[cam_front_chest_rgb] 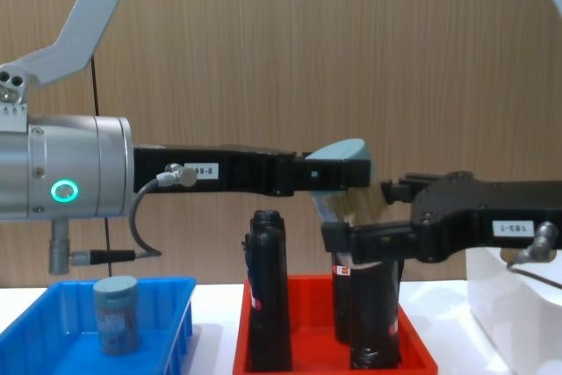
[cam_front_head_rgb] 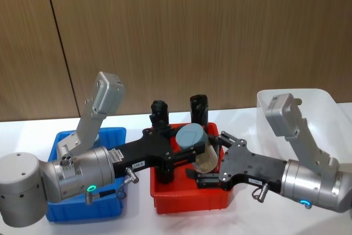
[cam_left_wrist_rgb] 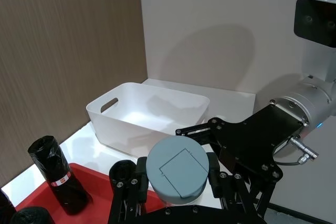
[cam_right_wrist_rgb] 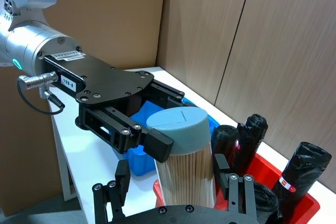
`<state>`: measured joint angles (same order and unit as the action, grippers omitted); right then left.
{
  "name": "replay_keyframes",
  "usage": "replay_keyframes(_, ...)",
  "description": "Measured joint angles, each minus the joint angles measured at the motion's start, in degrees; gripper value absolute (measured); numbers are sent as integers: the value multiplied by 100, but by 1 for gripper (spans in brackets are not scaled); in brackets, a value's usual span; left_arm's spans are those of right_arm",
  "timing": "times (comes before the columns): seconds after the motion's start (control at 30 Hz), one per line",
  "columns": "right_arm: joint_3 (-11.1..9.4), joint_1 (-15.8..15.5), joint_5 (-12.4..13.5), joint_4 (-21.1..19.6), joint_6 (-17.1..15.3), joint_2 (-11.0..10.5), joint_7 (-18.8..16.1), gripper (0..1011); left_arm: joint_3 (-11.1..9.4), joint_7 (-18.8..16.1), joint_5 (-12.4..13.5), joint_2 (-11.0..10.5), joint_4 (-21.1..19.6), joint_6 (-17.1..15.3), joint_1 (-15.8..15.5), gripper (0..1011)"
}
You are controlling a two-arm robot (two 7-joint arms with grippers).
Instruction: Pick the cotton swabs from the blue box and place them into the white box.
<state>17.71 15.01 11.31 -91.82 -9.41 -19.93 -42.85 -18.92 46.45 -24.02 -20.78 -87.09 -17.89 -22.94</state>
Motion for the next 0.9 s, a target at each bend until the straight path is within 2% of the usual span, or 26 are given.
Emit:
replay_keyframes(0.57, 170, 173, -329, 139, 64, 132, 55, 1002, 0, 1, 0, 0, 0, 0, 0, 669)
replay_keyframes(0.73, 196, 200, -393, 164, 69, 143, 97, 930, 0, 1, 0, 0, 0, 0, 0, 669)
replay_keyframes(0.9, 220, 222, -431, 177, 68, 148, 139, 788, 0, 5, -1, 0, 0, 0, 0, 669)
